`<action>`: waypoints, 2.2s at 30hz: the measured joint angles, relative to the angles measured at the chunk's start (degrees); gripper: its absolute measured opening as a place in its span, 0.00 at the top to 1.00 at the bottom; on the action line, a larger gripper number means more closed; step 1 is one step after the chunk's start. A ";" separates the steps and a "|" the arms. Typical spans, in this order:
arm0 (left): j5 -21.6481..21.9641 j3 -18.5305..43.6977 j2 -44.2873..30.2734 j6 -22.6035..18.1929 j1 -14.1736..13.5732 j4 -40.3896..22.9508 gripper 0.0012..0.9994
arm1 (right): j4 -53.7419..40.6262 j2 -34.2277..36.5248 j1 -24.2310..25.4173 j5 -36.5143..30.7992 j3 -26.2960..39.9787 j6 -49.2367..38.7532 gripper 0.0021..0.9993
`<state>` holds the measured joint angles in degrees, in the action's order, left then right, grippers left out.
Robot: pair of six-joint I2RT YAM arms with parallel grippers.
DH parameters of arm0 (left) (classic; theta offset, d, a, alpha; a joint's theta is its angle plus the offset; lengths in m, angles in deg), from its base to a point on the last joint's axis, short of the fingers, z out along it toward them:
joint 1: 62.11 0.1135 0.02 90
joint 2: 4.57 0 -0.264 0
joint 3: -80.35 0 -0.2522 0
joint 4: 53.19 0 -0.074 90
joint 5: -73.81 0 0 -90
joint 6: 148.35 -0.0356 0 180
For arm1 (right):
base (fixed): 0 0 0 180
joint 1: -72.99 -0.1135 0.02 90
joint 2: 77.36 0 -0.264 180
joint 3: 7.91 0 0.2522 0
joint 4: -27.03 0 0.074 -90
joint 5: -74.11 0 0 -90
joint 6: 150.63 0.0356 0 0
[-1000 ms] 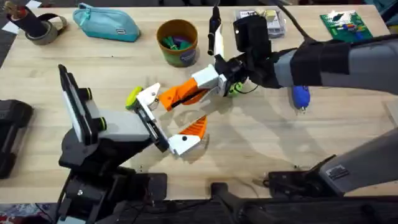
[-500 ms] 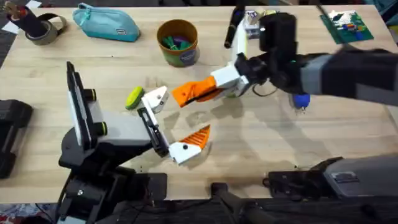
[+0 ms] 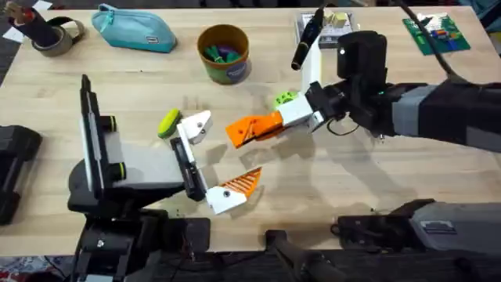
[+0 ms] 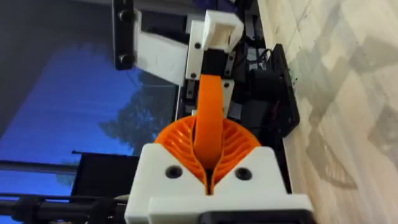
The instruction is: Pick up the gripper from the table and insert it into the empty holder that is missing its gripper. Then pick up a screw, insert it into the mounting hole, and use the screwdriver to tighten it. Finally, clean up the table by picking up the vegetable and placing it into the bucket.
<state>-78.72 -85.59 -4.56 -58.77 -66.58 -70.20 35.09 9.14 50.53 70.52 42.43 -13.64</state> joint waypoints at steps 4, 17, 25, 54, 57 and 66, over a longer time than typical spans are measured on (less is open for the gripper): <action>-2.68 0.00 0.00 0.19 3.25 0.00 0.01 | 0.02 0.00 -1.58 -1.09 0.00 -0.12 0.99; -5.42 0.00 0.00 0.50 3.76 -3.76 0.01 | 2.00 0.00 -6.03 -8.38 -0.02 3.48 0.99; -5.44 0.01 0.00 0.50 3.76 -3.76 0.01 | 3.17 0.00 -6.32 -9.22 -0.04 4.81 0.99; -5.46 0.02 0.00 0.50 3.76 -3.78 0.01 | 6.09 0.00 -7.76 -11.73 -0.23 5.96 0.99; -5.45 0.02 0.00 0.52 3.76 -3.78 0.01 | 13.21 0.01 -8.68 -13.13 -2.02 8.81 0.99; -5.65 0.02 -0.01 0.52 3.76 -3.80 0.01 | 37.41 -0.50 -8.59 -15.79 -9.77 25.10 0.99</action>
<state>-84.37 -85.57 -4.57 -58.26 -62.82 -74.00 72.50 8.63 41.94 54.74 32.66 11.46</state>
